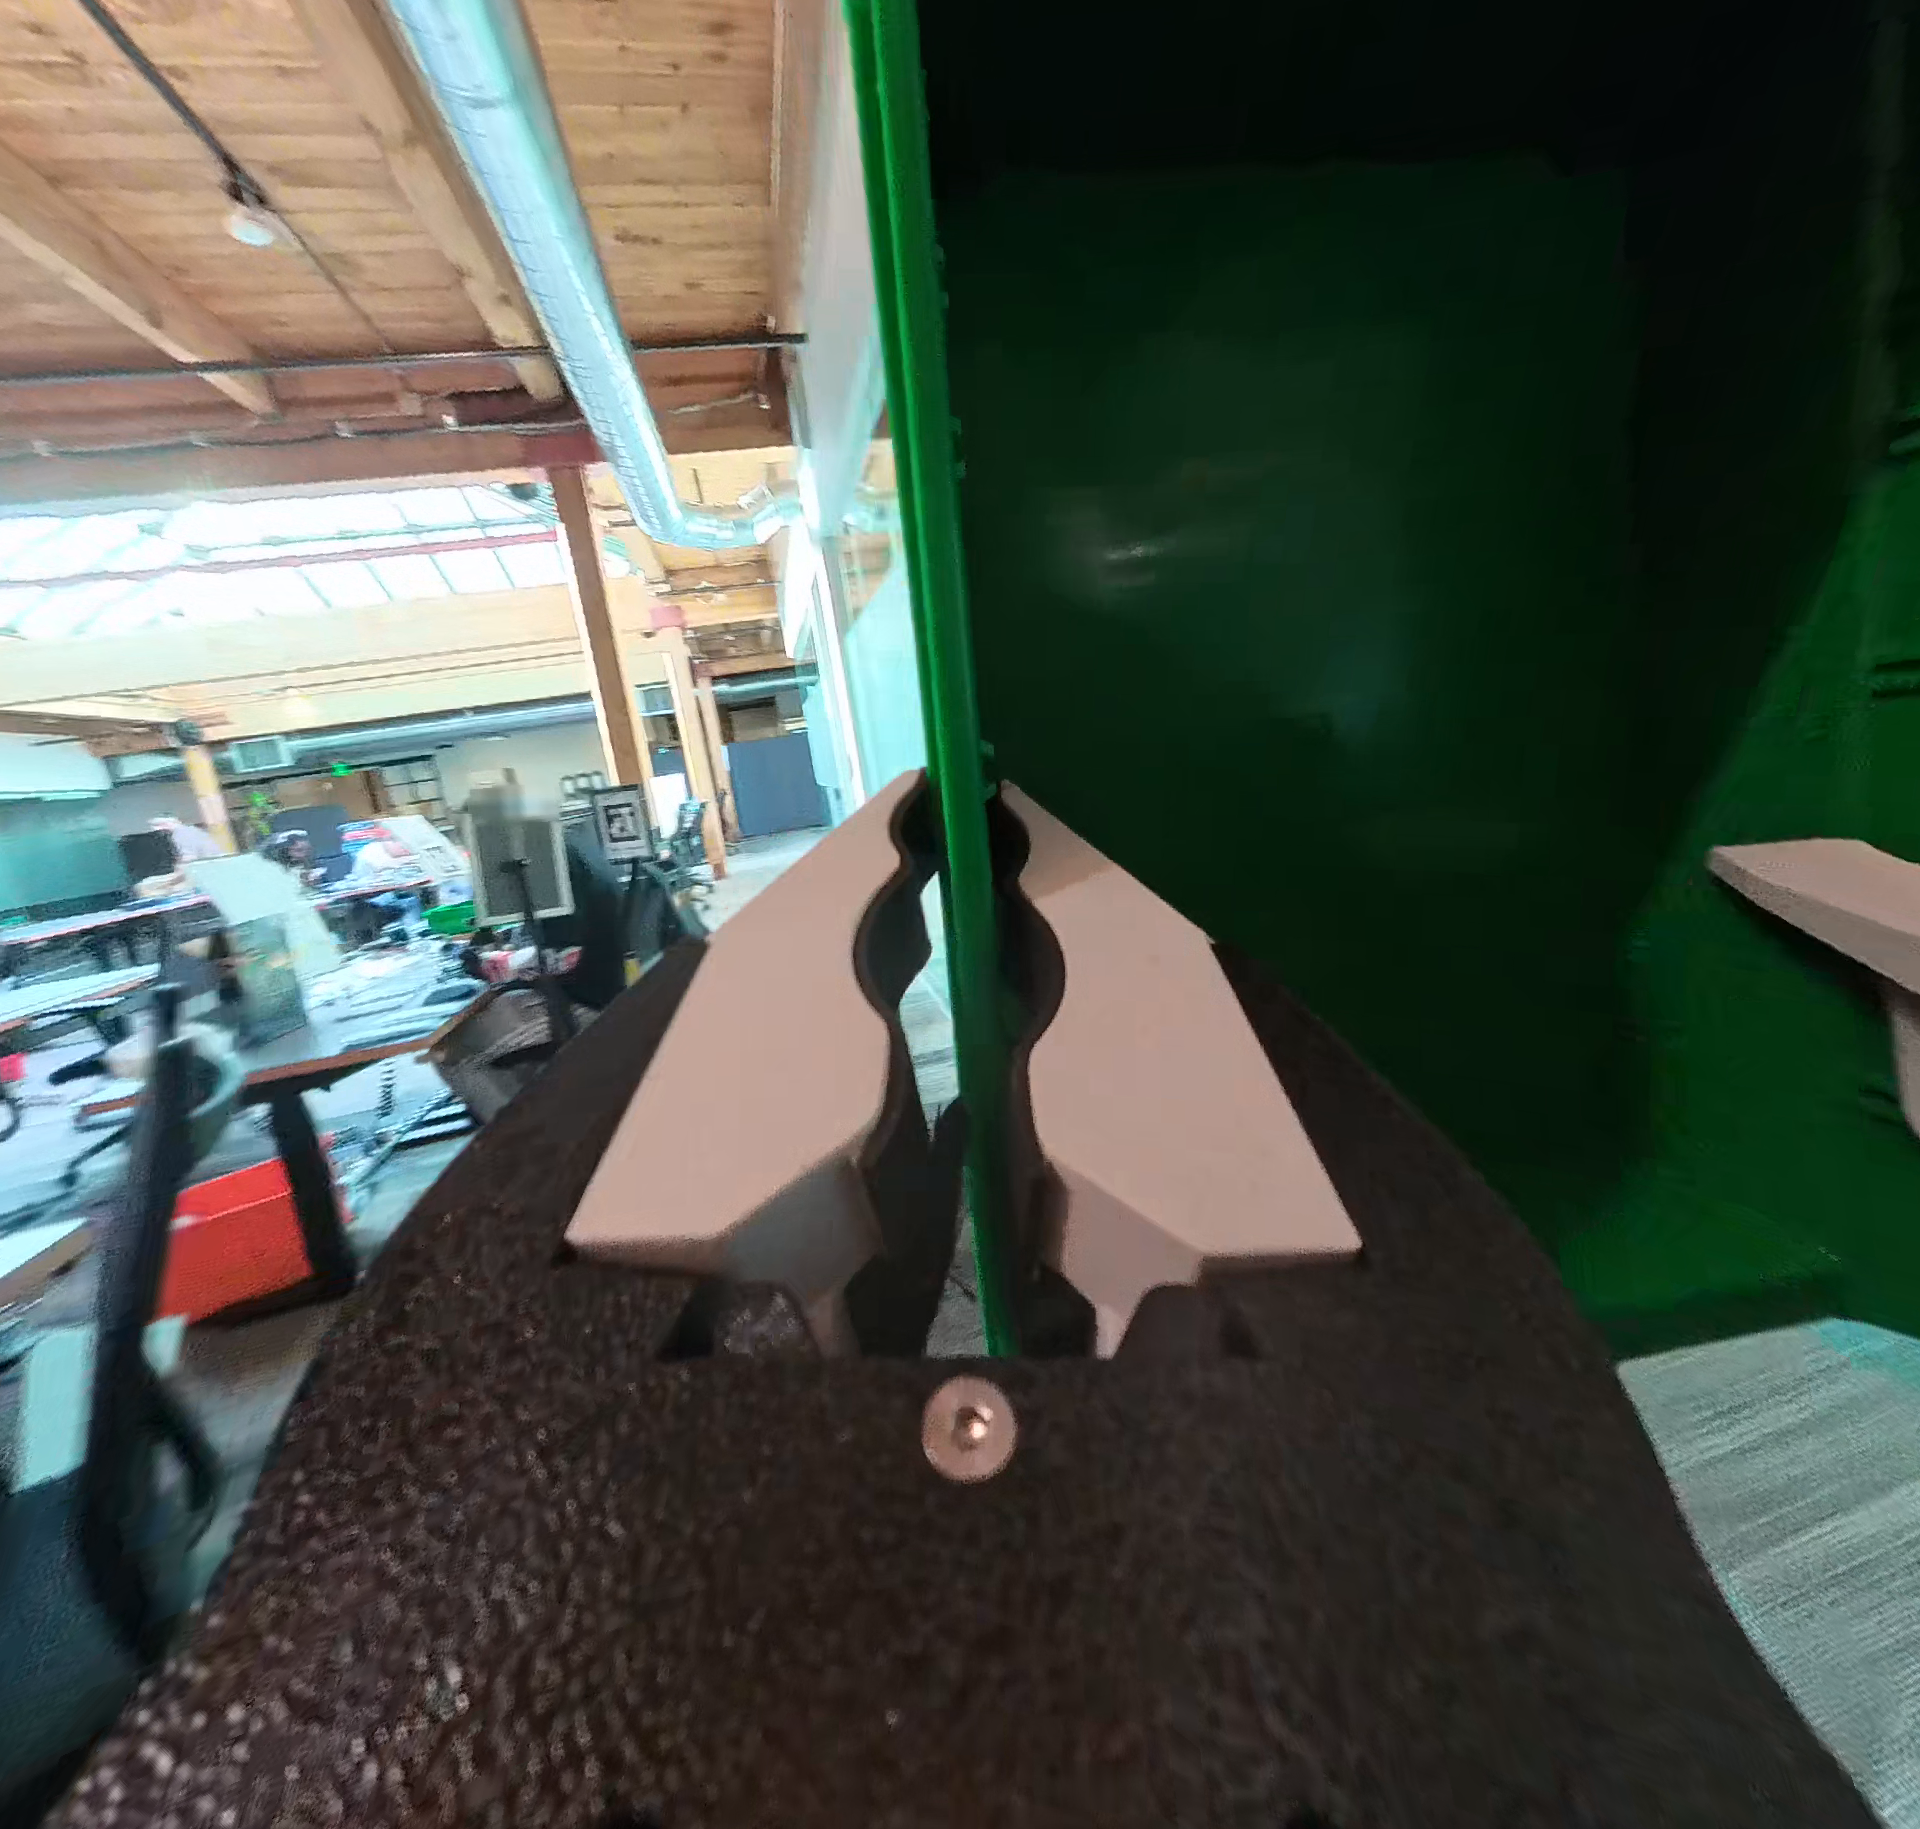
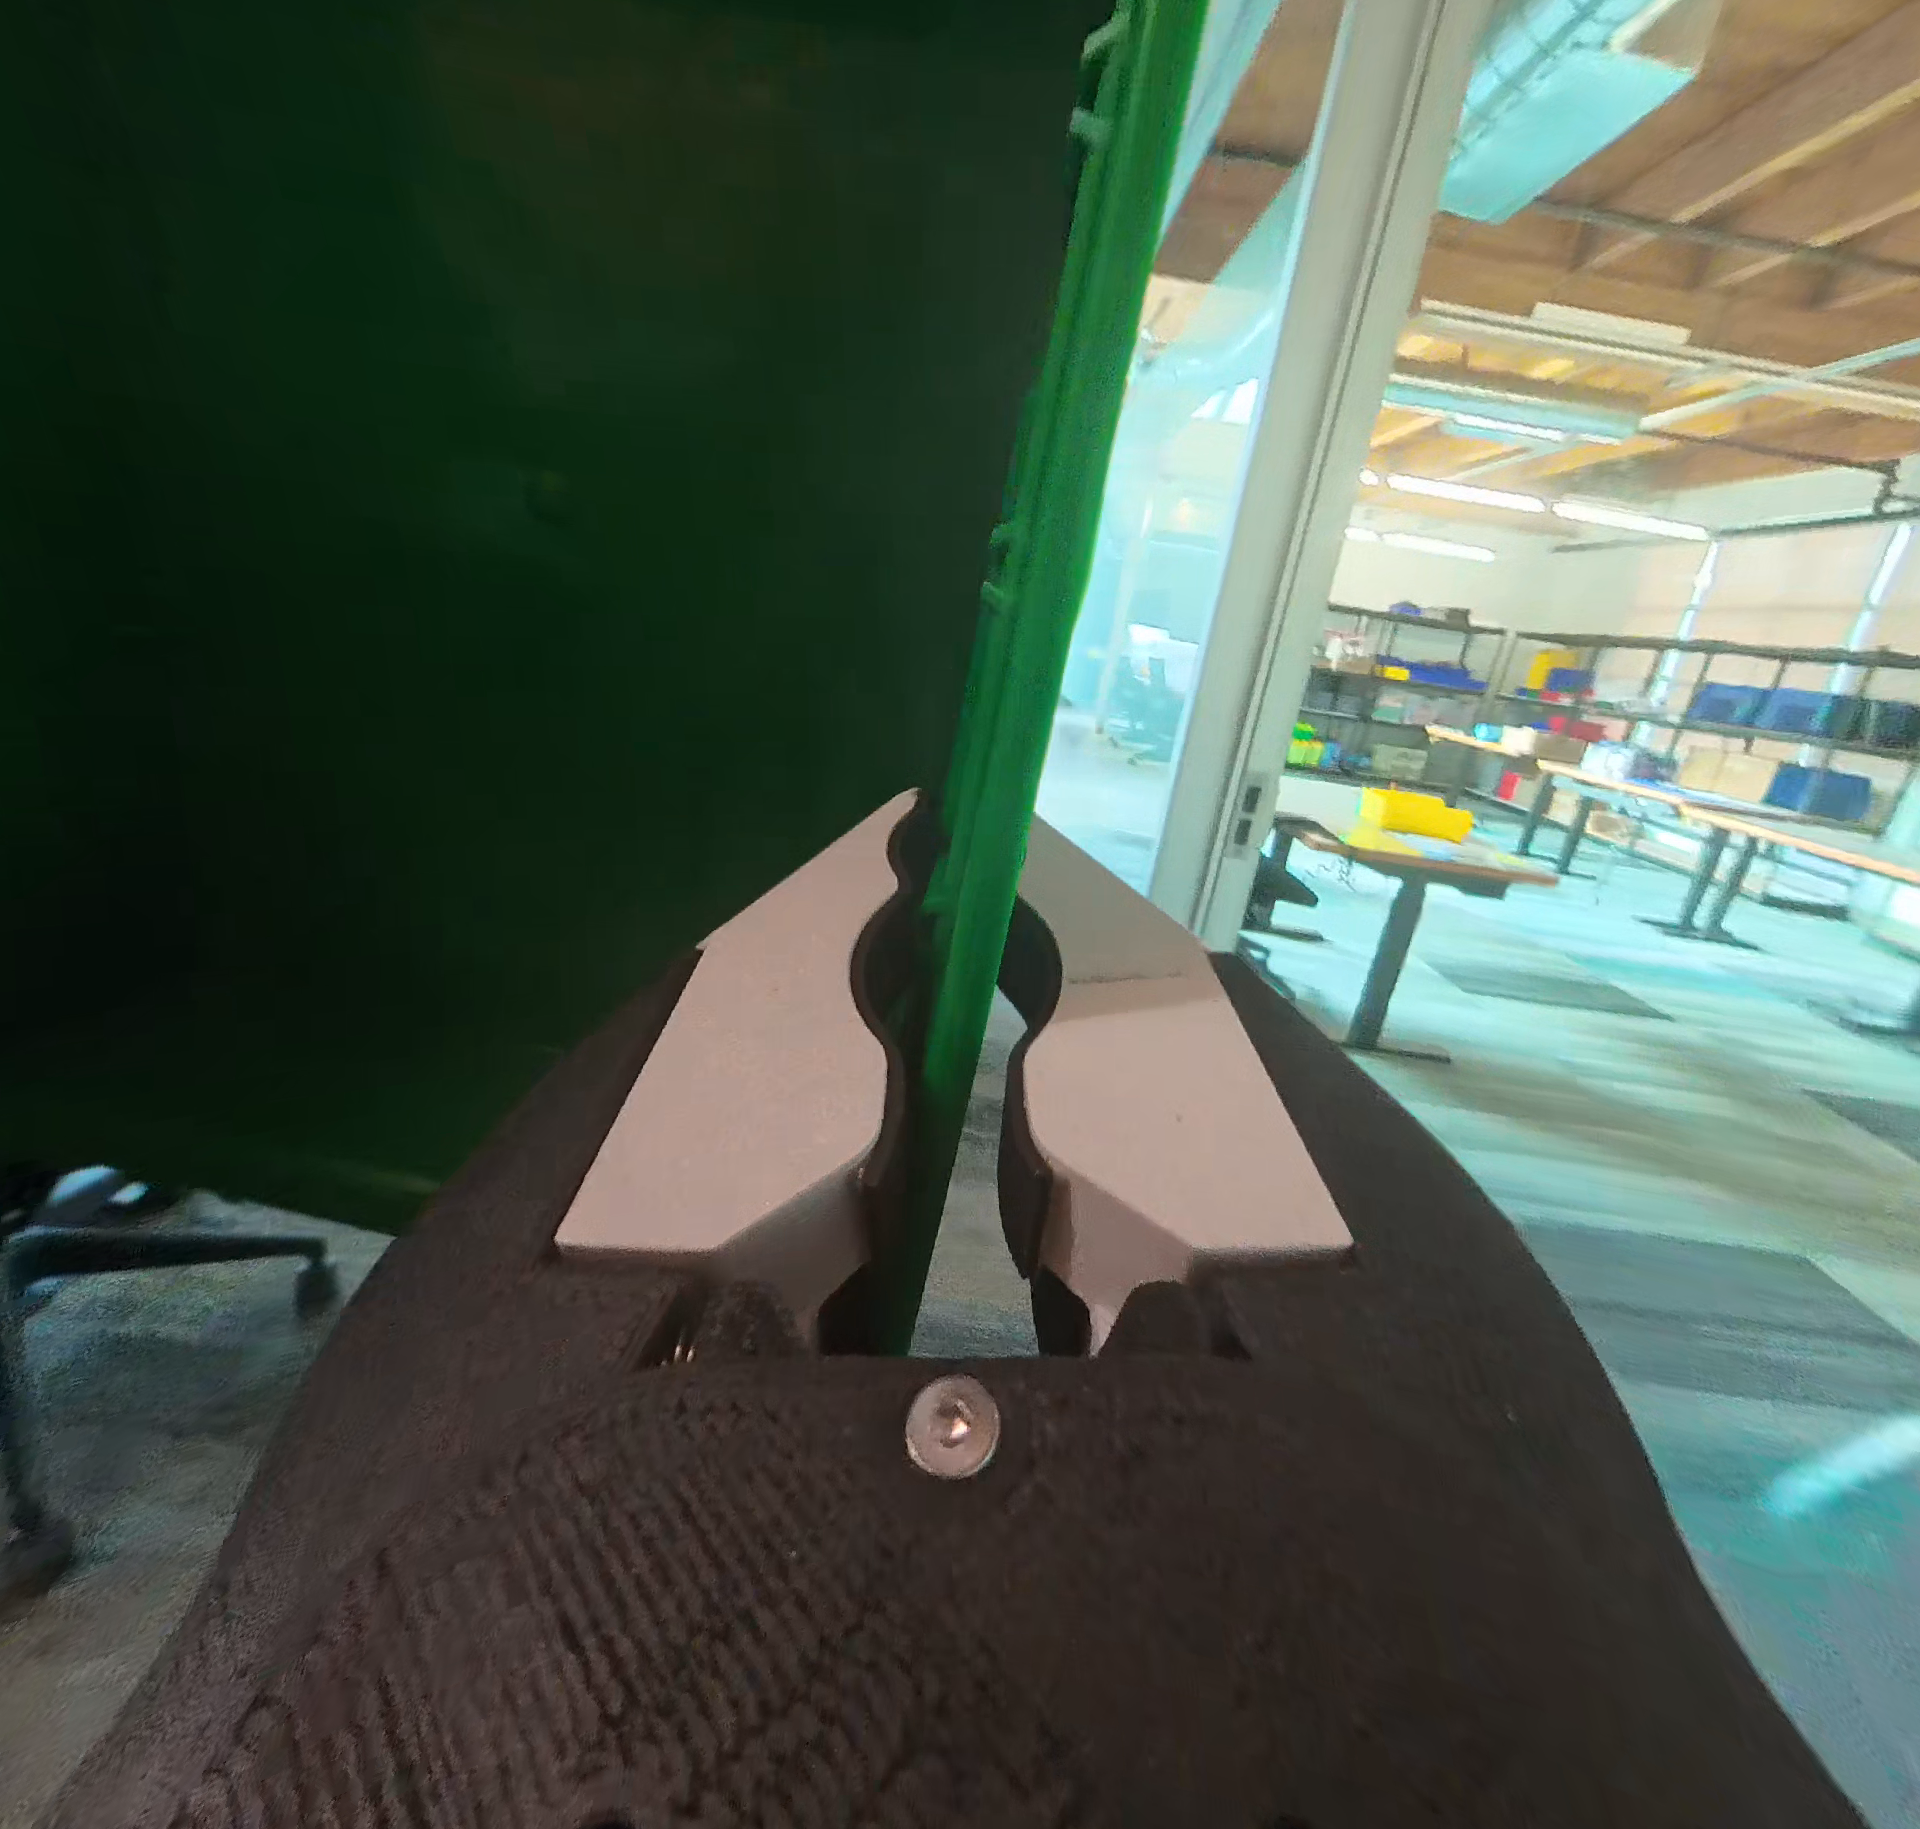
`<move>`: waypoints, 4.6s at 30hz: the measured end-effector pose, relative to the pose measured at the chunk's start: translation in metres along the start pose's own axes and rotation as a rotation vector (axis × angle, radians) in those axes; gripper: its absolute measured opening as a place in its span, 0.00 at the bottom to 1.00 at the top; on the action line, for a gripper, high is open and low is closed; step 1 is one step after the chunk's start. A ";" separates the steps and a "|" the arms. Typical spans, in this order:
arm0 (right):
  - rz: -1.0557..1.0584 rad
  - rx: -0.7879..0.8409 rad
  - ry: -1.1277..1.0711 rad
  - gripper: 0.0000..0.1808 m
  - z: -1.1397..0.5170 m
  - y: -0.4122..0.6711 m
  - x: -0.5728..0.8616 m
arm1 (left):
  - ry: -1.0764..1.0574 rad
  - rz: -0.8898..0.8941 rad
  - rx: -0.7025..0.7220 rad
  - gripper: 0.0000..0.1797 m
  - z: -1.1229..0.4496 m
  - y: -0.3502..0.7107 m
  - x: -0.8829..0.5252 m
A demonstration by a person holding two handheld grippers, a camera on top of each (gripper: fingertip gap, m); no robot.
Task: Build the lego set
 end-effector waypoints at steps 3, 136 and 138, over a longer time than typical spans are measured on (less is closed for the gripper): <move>0.015 -0.048 -0.075 0.04 -0.075 -0.035 0.041 | -0.086 0.033 -0.028 0.03 -0.095 -0.044 0.017; 0.143 -0.036 -0.140 0.03 -3.283 -1.971 2.537 | -0.145 0.093 0.018 0.04 -3.937 -1.879 1.607; 0.147 -0.062 -0.103 0.03 -3.365 -1.985 2.540 | -0.127 0.117 -0.017 0.04 -4.013 -1.902 1.585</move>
Point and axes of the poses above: each gripper's, where its closed fingertips meet, z back along the fingers, y out of its top, x = y × z across the jaws, the point moved 4 cm from there along z, back along the fingers, and after that the axes turned 13 degrees about z, right-handed, at the moved point
